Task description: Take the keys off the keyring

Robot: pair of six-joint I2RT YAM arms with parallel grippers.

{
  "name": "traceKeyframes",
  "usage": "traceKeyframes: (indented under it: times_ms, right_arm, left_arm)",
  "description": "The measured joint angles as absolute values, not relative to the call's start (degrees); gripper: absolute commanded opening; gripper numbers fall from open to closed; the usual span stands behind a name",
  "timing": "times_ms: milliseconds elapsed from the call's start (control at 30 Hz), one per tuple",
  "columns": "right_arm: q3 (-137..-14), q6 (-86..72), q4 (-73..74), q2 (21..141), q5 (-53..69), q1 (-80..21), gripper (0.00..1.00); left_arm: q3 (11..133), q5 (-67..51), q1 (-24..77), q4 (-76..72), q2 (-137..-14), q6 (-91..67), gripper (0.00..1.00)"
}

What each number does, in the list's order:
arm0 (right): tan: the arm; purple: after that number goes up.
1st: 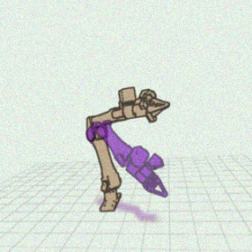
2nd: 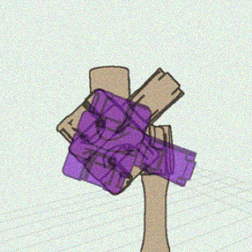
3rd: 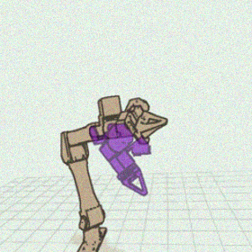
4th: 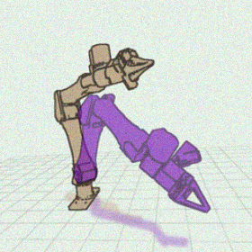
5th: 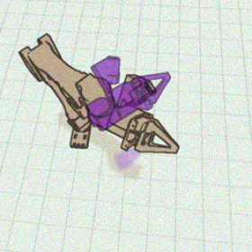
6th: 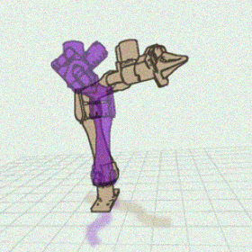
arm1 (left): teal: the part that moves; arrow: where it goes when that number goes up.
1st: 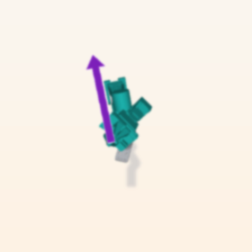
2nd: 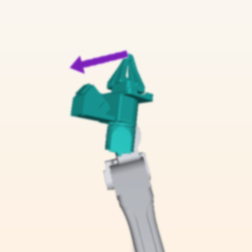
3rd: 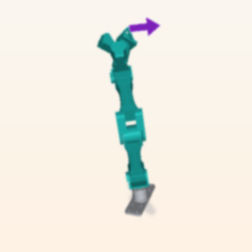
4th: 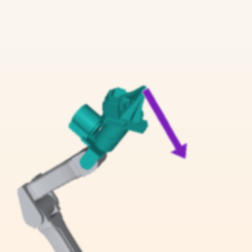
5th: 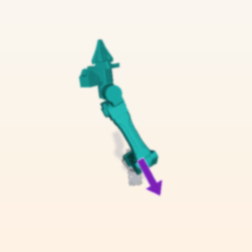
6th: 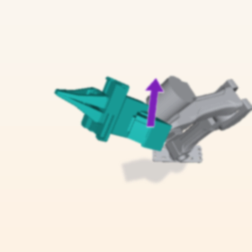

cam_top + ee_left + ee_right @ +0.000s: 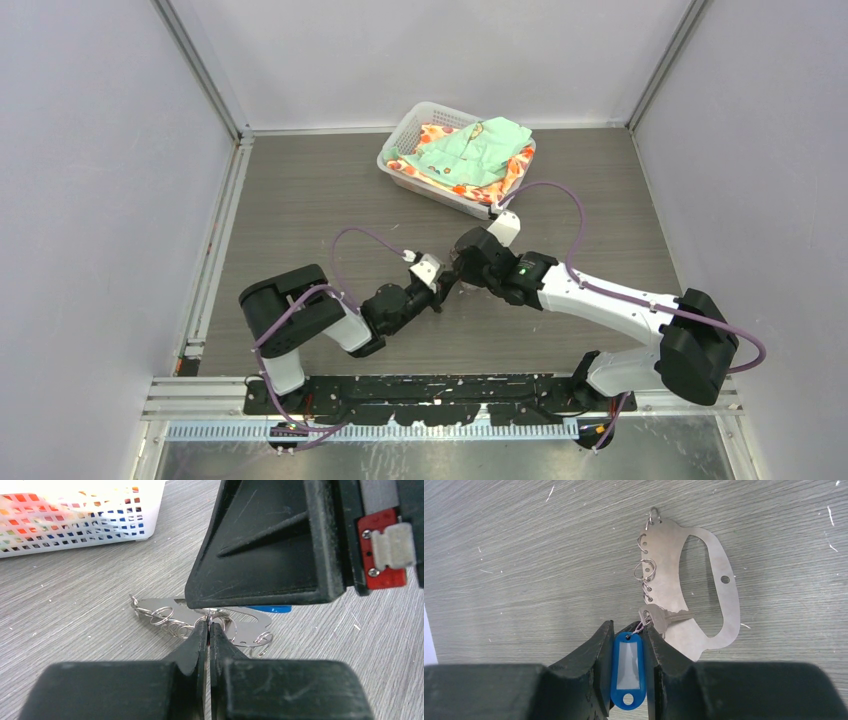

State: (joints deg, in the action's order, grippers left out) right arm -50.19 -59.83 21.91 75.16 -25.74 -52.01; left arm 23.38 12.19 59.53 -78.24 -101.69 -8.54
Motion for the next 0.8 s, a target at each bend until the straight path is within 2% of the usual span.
traceKeyframes:
  times_ms: [800]
  right_arm:
    - [-47.9, -55.9, 21.8, 77.9, -26.7, -47.1, 0.01]
  left_arm:
    - [20.6, 8.6, 59.5, -79.0, -101.0, -4.9, 0.0]
